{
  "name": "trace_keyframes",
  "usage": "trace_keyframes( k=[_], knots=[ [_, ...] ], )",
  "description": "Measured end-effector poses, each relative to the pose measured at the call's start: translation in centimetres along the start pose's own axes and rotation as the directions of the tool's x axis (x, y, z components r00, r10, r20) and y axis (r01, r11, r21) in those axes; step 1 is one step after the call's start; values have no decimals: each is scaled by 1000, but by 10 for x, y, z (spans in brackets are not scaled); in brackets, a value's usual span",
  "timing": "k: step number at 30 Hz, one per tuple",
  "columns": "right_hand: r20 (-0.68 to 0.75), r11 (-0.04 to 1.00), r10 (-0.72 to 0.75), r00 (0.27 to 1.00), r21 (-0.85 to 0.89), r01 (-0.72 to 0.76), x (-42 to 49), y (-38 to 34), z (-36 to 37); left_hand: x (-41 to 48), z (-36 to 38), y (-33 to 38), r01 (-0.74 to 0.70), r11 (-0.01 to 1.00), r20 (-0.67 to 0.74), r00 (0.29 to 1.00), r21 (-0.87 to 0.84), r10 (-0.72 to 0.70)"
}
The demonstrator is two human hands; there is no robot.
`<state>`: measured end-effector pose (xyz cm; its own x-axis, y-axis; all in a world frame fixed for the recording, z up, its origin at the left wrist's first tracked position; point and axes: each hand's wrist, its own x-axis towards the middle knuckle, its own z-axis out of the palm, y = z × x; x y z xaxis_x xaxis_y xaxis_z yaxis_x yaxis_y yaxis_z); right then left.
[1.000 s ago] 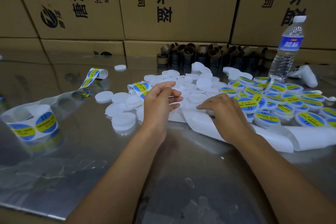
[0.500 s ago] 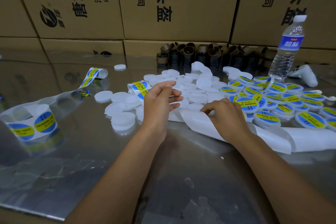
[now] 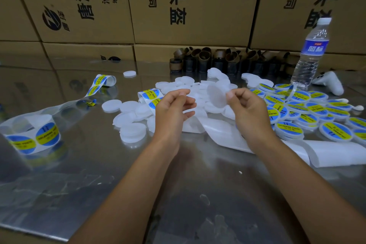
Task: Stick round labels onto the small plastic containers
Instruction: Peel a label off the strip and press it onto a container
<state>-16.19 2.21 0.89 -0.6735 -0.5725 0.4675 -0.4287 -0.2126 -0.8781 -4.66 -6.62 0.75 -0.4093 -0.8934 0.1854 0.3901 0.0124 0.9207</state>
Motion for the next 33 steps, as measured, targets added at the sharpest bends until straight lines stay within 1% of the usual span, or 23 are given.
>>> trace_keyframes(
  k=[2, 4, 7, 10, 12, 14, 16, 18, 20, 21, 23, 25, 26, 28, 31, 33],
  knots=[
    [20, 982, 99, 995, 160, -101, 0, -8, 1, -1, 0, 0, -7, 1000, 15, 1000, -2, 7],
    [99, 940, 168, 981, 284, -189, -2, -12, 3, -1, 1, 0, -1, 1000, 39, 999, -16, 2],
    [236, 878, 184, 954, 397, -268, -5, -15, 7, -3, 3, 1, 30, 998, 125, 992, -63, -22],
    [347, 854, 185, 919, 406, -325, -9, -14, 11, -5, 6, 2, 66, 990, 211, 977, -126, -38],
    [392, 859, 190, 900, 378, -346, -11, -12, 14, -6, 6, 2, 54, 987, 261, 965, -150, -13],
    [411, 867, 193, 891, 354, -351, -14, -9, 16, -6, 5, 2, 33, 987, 299, 954, -156, 15],
    [389, 879, 204, 898, 332, -343, -14, -8, 17, -6, 3, 2, 31, 983, 312, 950, -178, 27],
    [301, 930, 203, 932, 238, -280, -14, -6, 18, -6, 3, 3, 30, 979, 299, 954, -201, 32],
    [169, 992, 125, 978, 9, -129, -16, -2, 19, -6, 2, 3, 33, 972, 263, 964, -231, 30],
    [127, 992, 58, 990, -122, -43, -18, 2, 20, -5, 2, 3, 37, 967, 238, 971, -252, 25],
    [132, 925, -47, 990, -369, 93, -22, 7, 23, -3, 1, 4, 45, 959, 191, 982, -280, 10],
    [173, 818, -83, 981, -551, 167, -25, 12, 24, -2, 1, 5, 52, 958, 165, 986, -283, -4],
    [189, 775, -80, 979, -606, 180, -25, 14, 24, -2, 1, 5, 54, 959, 156, 988, -277, -11],
    [213, 714, -66, 975, -673, 195, -24, 15, 22, -2, 1, 4, 57, 962, 140, 990, -267, -19],
    [297, 615, -8, 955, -751, 239, -23, 17, 19, -2, 1, 5, 64, 964, 127, 991, -259, -31],
    [329, 583, 10, 944, -769, 262, -22, 18, 18, -2, 1, 5, 68, 965, 126, 991, -254, -36]
  ],
)
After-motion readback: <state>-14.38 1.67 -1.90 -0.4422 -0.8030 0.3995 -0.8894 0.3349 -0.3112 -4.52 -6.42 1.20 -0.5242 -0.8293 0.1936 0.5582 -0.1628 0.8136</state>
